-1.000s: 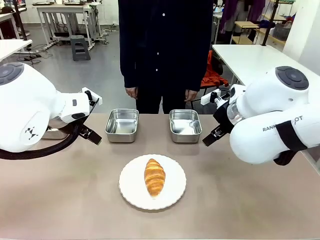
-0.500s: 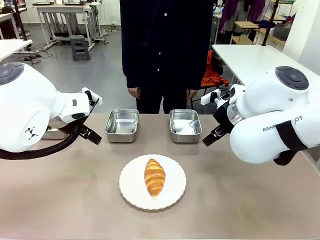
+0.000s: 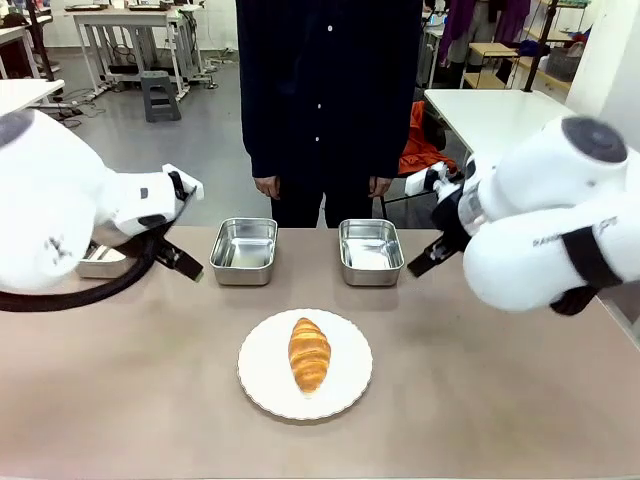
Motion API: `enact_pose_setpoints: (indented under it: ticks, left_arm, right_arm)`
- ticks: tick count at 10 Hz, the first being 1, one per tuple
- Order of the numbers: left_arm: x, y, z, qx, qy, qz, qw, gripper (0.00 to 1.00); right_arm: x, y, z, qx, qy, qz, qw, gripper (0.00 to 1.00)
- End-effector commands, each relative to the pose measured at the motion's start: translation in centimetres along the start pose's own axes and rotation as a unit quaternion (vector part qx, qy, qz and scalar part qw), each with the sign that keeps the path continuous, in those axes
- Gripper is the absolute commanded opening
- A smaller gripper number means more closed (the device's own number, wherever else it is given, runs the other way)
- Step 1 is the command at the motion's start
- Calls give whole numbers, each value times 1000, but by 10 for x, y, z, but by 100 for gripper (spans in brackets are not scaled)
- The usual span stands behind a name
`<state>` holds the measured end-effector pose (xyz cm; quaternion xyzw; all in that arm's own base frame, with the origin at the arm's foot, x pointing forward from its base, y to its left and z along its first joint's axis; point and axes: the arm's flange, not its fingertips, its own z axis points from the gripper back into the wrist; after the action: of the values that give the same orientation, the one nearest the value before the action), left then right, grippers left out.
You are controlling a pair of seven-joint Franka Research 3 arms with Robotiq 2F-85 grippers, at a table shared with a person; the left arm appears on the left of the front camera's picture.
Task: Place the bread in the container.
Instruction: Place the Butter Roll into the Airtight Container indicated by the human.
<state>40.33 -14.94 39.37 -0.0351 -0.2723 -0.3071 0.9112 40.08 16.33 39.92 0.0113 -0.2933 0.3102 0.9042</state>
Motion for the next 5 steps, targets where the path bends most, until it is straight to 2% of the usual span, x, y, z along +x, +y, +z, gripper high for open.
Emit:
enact_pose_setpoints:
  ticks: [1,3,5]
  left_arm:
    - [14,52,66,-49,-25,1,999,100]
    - [26,103,114,-81,-30,-14,996,100]
    - [15,160,146,-144,-61,-50,986,100]
  right_arm:
    - [22,-33,63,10,-19,-6,1000,100]
    - [27,-79,111,25,-45,-19,999,100]
    - [-1,-147,158,65,-82,-7,994,100]
